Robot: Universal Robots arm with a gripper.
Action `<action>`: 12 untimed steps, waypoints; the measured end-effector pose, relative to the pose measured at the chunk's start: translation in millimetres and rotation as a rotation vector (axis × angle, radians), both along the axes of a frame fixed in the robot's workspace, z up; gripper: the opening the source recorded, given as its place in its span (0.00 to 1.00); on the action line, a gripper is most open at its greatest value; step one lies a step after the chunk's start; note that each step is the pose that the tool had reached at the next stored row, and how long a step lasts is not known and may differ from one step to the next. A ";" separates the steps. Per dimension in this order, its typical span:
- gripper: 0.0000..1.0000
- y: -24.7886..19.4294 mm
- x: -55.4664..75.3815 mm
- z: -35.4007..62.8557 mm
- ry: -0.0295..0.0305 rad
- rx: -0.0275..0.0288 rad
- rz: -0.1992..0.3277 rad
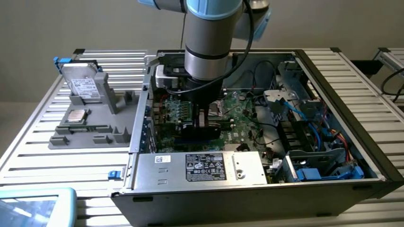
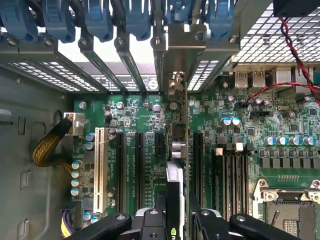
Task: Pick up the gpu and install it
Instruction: 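Insert the gpu into the slot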
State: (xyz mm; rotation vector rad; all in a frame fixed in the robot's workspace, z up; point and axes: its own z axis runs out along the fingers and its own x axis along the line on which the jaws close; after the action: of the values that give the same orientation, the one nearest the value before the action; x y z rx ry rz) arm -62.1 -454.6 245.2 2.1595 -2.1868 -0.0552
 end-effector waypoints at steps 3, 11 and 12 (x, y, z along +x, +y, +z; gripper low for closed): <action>0.27 -0.1 0.0 -0.2 0.0000 -0.0001 0.000; 0.27 0.1 0.1 -1.1 0.0000 -0.0006 0.000; 0.27 0.3 0.1 -1.3 0.0000 -0.0006 0.000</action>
State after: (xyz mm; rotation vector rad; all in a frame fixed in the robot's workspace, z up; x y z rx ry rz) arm -62.0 -454.3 243.9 2.1592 -2.1864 -0.0546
